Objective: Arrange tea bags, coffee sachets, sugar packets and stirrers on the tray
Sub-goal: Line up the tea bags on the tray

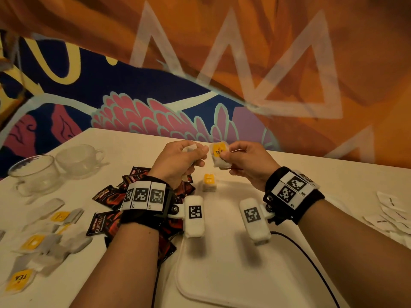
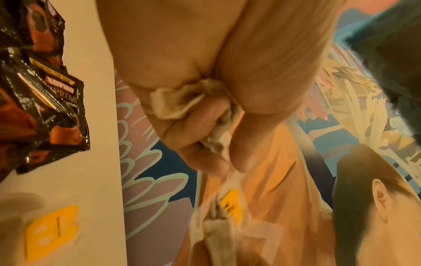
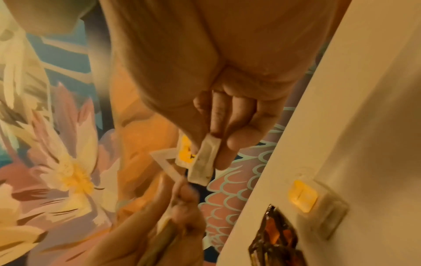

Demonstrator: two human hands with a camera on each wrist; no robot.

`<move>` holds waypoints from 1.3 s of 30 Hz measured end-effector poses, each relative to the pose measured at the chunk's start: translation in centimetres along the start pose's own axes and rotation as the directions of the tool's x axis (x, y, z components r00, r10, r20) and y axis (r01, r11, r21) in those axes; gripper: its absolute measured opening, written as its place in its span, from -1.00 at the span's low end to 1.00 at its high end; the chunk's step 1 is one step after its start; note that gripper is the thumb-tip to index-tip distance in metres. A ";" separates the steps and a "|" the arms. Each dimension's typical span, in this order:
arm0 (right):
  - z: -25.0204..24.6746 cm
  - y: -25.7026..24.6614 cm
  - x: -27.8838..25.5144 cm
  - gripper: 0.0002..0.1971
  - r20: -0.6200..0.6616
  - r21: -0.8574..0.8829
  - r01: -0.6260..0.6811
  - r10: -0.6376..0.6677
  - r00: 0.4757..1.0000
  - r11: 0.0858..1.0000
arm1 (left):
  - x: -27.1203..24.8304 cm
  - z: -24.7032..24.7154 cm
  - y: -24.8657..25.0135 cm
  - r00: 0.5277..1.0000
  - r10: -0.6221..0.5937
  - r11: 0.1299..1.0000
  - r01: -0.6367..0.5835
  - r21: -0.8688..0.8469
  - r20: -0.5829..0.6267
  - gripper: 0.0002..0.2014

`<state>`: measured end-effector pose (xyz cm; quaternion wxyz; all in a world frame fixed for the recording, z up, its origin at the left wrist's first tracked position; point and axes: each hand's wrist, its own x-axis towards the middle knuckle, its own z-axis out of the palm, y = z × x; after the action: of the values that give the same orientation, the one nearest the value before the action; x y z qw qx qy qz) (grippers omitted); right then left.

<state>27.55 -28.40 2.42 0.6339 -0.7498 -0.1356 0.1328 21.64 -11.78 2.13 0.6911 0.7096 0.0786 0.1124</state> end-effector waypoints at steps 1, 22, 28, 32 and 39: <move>-0.2 0.4 0.4 -0.92 -0.028 -0.015 -0.033 0.033 0.999 0.999 | 0.2 -0.2 -0.2 0.999 -0.009 1.000 0.009 0.000 -0.046 -0.91; 0.6 5.3 4.2 -0.64 -0.200 -0.719 -0.323 0.262 0.944 0.615 | 0.8 -1.1 -0.7 0.989 -0.088 0.992 0.076 -0.102 -0.115 -0.91; 0.5 5.7 4.3 -0.52 -0.215 -0.788 -0.300 0.217 0.952 0.538 | 0.9 -0.8 -0.5 0.978 -0.191 0.962 0.170 -0.213 -0.080 -0.86; -0.2 5.4 4.3 -0.65 -0.197 -0.696 -0.285 0.206 0.958 0.659 | 0.7 -1.0 -0.4 0.975 -0.221 0.932 0.208 -0.296 -0.010 -0.76; 0.8 0.6 1.8 -0.87 0.065 -0.347 0.104 -0.087 0.994 0.932 | 0.4 -0.3 -0.6 0.983 -0.159 0.965 0.175 -0.196 0.097 -0.78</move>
<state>28.93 -27.08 1.61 0.4925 -0.8396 -0.2089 0.0938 21.97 -11.37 1.52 0.7698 0.6298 0.0983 0.0326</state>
